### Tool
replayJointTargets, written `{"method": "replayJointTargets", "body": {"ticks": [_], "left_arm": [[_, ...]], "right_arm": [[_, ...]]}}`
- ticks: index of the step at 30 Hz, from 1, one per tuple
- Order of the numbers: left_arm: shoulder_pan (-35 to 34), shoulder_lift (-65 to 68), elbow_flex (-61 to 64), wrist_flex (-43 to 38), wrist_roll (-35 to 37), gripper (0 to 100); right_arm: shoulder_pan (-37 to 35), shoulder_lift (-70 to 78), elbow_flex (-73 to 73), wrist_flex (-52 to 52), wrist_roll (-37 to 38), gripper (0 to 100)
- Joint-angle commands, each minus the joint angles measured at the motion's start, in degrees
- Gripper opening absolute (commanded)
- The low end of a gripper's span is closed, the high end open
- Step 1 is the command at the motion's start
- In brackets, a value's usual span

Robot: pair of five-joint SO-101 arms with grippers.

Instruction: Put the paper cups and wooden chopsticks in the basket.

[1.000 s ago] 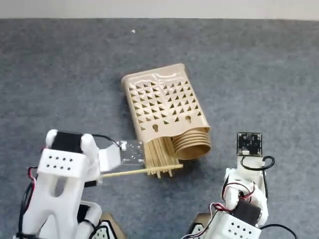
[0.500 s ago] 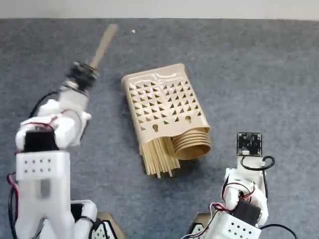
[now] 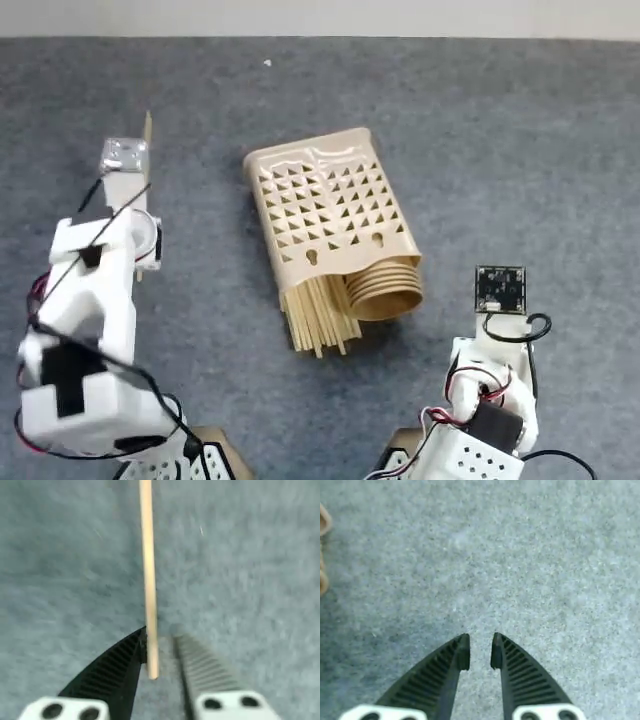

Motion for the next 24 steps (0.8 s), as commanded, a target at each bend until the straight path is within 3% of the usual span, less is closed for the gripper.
{"method": "replayJointTargets", "body": {"ticks": [1,12,19,24], "left_arm": [[0.48,1.98,-6.11,6.15,-3.43,18],[5.32,-3.56,-22.02,26.46,-3.16,17],[18.15,-3.56,-34.24,26.37,0.7,17],[27.3,-3.21,-38.37,15.38,0.62,17]], "right_arm": [[-0.4,-0.4,7.16,-0.75,0.53,8.8],[-0.48,-0.4,7.16,-0.75,0.53,8.8],[-0.48,-0.4,7.16,-0.75,0.53,8.8],[-0.31,-0.4,7.16,-0.75,0.53,8.8]]}}
